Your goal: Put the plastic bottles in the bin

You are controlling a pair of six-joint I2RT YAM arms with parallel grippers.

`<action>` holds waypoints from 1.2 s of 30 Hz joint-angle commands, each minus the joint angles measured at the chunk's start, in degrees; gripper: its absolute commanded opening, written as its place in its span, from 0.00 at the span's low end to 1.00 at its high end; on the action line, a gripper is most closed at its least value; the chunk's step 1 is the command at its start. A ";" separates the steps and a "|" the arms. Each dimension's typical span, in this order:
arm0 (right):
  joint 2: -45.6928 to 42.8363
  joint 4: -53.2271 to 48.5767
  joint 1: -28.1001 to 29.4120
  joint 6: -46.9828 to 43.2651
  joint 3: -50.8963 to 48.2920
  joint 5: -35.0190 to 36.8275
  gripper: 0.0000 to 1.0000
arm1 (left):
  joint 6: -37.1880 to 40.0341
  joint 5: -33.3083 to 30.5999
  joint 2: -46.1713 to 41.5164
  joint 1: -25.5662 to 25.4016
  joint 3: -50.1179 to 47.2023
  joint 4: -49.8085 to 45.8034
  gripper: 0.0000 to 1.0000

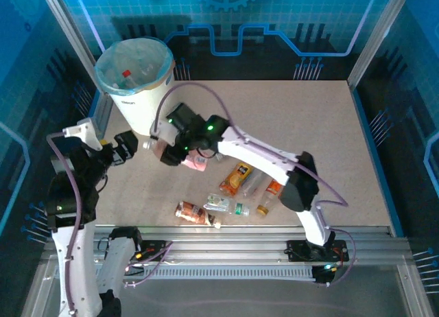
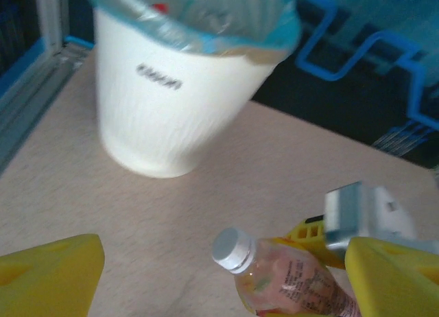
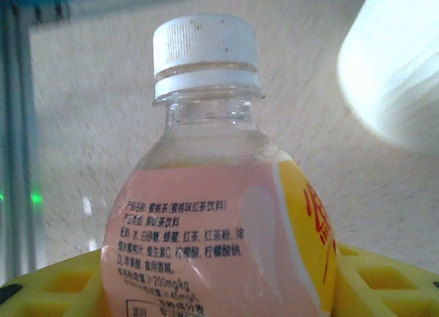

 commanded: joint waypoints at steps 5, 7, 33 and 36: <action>-14.78 4.39 -2.52 9.23 -7.16 -7.00 0.52 | -9.18 22.24 6.72 -2.46 6.83 12.79 0.89; -17.94 6.15 -2.81 11.75 -9.71 -9.69 0.52 | -11.11 25.89 8.08 -4.30 7.24 15.75 0.89; -28.64 14.42 -3.36 16.93 -20.31 -14.39 0.57 | -13.06 31.51 14.51 -15.78 4.21 24.14 0.36; -28.01 15.24 -4.03 17.57 -20.21 -14.08 0.57 | -13.80 31.30 15.65 -15.77 4.22 25.25 0.29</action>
